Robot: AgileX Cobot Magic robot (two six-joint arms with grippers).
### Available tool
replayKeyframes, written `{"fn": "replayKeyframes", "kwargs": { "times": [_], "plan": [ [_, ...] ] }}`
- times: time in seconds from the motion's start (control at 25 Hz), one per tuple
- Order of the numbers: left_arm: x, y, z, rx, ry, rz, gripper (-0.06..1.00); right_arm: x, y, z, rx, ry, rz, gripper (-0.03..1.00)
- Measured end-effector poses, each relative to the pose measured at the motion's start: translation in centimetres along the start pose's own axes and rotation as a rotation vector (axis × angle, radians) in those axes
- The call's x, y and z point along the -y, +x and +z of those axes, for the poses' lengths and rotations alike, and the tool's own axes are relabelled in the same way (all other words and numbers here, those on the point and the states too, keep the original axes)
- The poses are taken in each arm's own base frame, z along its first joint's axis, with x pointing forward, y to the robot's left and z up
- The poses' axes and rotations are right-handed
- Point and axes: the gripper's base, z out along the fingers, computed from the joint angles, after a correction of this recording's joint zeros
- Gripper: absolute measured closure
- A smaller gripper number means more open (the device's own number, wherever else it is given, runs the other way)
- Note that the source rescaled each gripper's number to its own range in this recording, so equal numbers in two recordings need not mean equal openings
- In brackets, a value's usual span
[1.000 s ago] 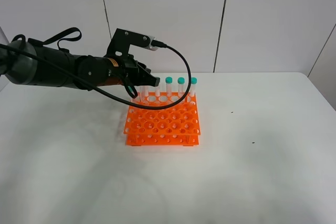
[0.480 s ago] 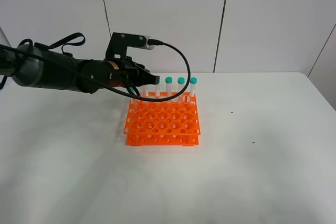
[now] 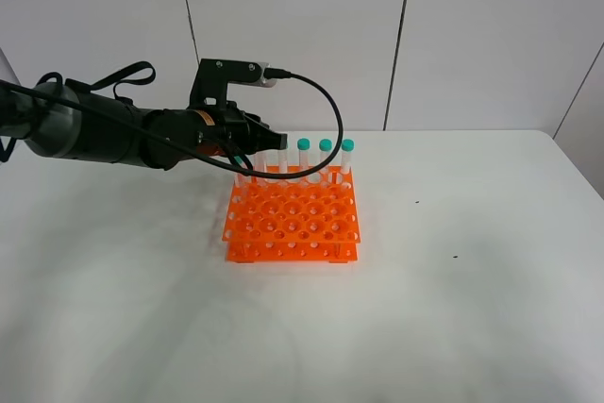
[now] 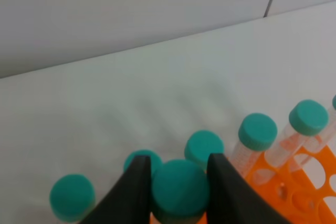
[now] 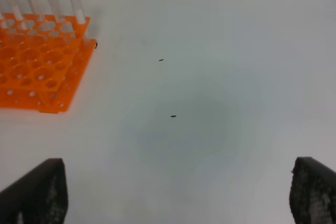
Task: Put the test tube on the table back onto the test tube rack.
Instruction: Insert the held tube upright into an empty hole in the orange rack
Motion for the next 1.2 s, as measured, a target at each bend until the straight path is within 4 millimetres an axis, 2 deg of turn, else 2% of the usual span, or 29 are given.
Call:
{"fn": "replayKeyframes", "kwargs": {
  "times": [0.68,1.2],
  "plan": [
    [-0.2,2.0,1.6,-0.050,-0.008,-0.003,0.94,0.0,0.0,0.0,0.000,0.000,0.000,0.05],
    [-0.4,3.0,1.4,-0.037,-0.017,-0.025,0.94,0.0,0.0,0.0,0.000,0.000,0.000,0.05]
  ]
}}
